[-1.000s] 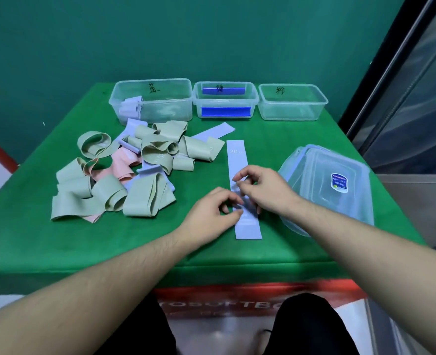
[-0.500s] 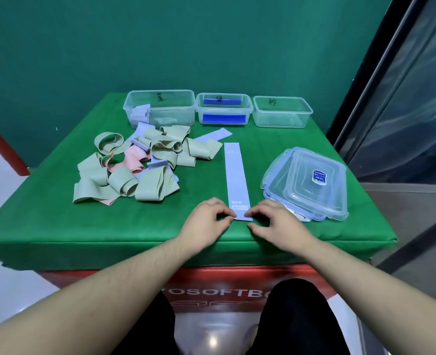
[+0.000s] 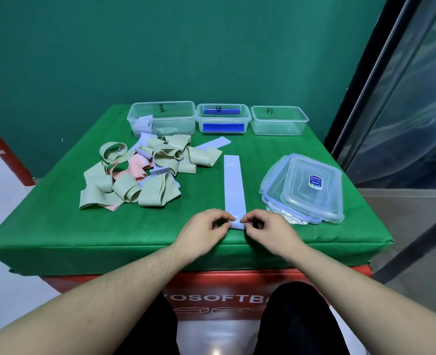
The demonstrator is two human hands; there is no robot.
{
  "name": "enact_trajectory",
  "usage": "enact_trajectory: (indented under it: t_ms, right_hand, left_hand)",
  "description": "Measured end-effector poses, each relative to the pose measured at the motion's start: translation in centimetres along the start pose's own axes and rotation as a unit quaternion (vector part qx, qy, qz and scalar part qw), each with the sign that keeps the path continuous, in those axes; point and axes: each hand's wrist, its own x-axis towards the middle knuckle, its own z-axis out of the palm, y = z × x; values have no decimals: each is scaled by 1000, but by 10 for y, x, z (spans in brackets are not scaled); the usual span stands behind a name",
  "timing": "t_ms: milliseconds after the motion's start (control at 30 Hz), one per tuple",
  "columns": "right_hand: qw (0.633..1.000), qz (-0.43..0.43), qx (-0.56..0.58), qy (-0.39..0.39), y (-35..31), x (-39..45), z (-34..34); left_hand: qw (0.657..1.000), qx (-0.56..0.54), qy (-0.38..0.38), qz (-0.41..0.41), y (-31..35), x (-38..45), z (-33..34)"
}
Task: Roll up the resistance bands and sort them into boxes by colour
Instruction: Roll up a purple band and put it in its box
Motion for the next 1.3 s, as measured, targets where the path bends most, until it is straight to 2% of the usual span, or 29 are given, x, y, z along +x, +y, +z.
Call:
enact_trajectory:
  t_ms: [133, 333, 767, 967, 1300]
  right_hand:
    - [1000, 15, 25, 1, 2, 2, 1]
    - [999, -34, -15, 28, 9, 1, 7]
    - [983, -132, -127, 31, 11, -5, 9]
    - [987, -109, -109, 37, 12, -5, 8]
    - [994, -34, -97, -33, 8, 12, 2]
  left_hand:
    - [1000, 0, 18, -13, 0, 5, 3]
    - [997, 36, 56, 37, -6, -1, 9]
    - [990, 104, 31, 95, -10, -2, 8]
    - [980, 133, 11, 148, -12, 2, 5]
    - [994, 66, 32, 78, -9, 3, 8]
